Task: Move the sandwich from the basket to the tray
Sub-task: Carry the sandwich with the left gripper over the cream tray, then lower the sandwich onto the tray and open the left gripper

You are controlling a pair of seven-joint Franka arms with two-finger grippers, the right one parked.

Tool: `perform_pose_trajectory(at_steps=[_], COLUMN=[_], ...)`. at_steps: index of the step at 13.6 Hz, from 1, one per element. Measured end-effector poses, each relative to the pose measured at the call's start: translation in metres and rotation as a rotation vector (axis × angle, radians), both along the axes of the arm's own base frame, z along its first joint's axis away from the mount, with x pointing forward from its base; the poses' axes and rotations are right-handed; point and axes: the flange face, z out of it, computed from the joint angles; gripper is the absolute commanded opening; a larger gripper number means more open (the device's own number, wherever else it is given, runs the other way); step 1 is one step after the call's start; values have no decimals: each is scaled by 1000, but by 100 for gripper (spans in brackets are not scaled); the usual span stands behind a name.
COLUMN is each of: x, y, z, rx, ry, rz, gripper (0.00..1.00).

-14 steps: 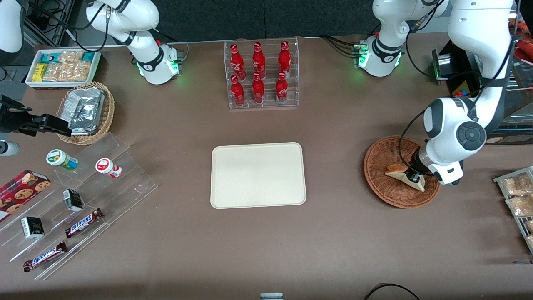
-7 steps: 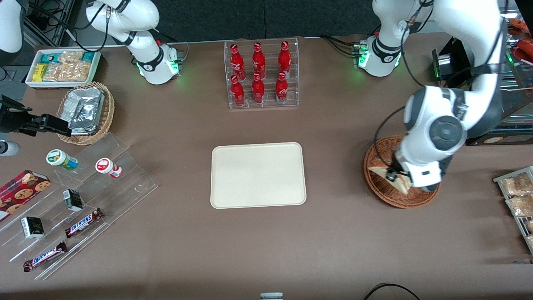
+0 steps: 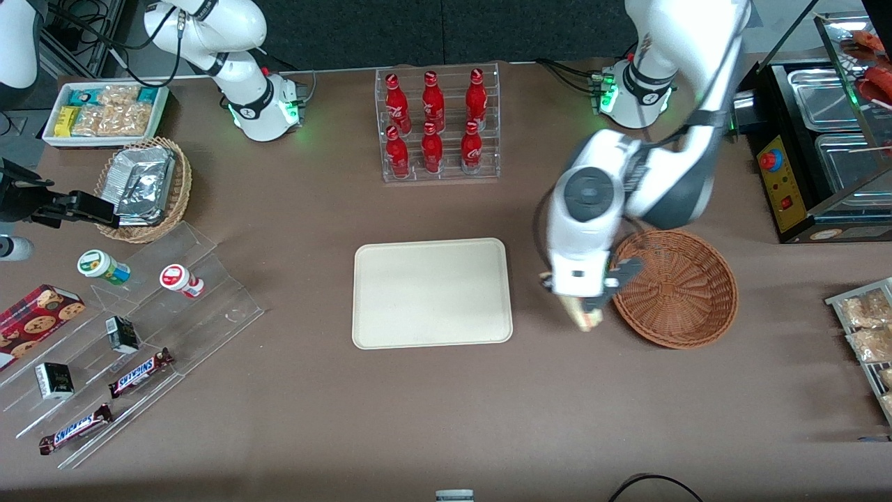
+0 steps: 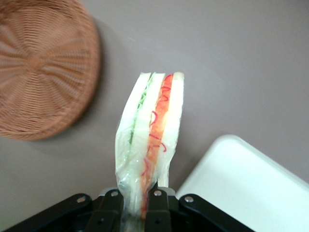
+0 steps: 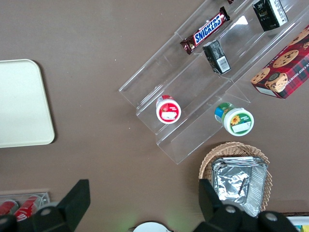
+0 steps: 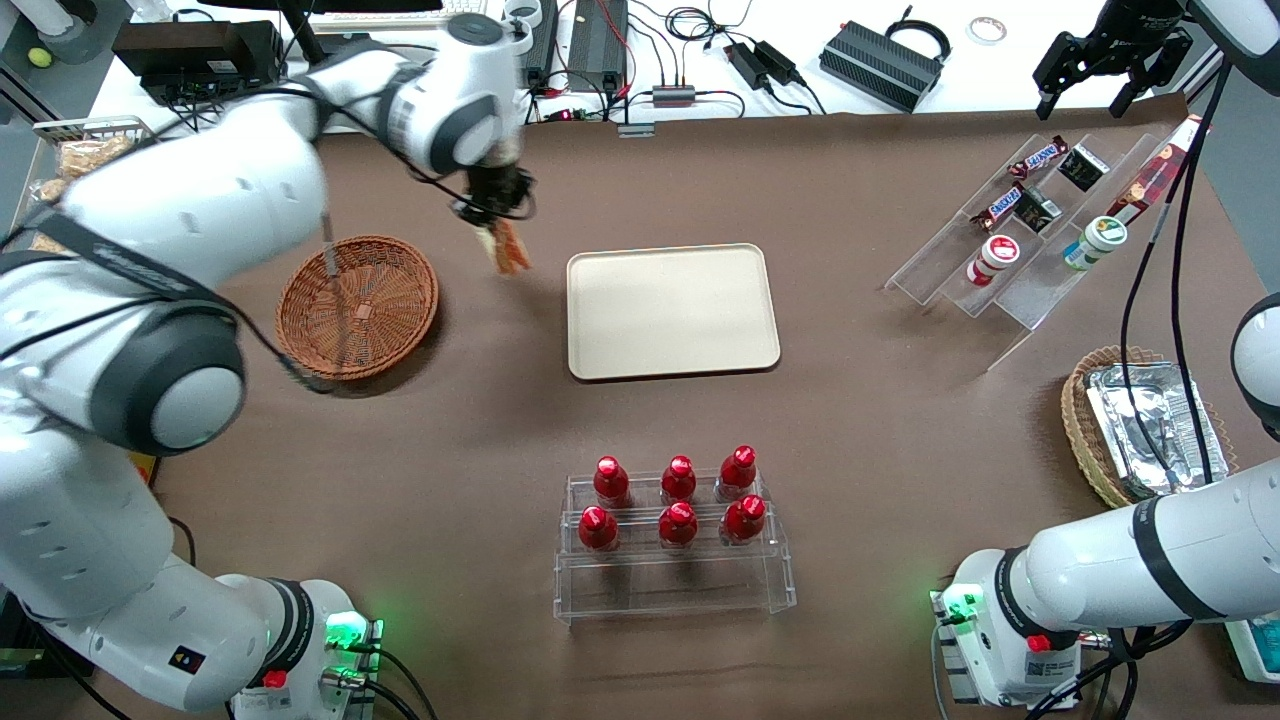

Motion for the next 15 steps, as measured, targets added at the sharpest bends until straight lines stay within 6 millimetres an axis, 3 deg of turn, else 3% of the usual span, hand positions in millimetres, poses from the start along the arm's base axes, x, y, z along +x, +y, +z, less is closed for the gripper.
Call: perform_pose_trajectory(at_steps=[2,4,9,15], x=[-14,-24,-21,-29], y=[-48,-76,-105,-149], z=[-17,-33,-58,-95], rx=[1,-6,-133,-158], ry=[12,42,10,1], rz=[-122,-248,-391,-445], gripper=[0,0,0,0])
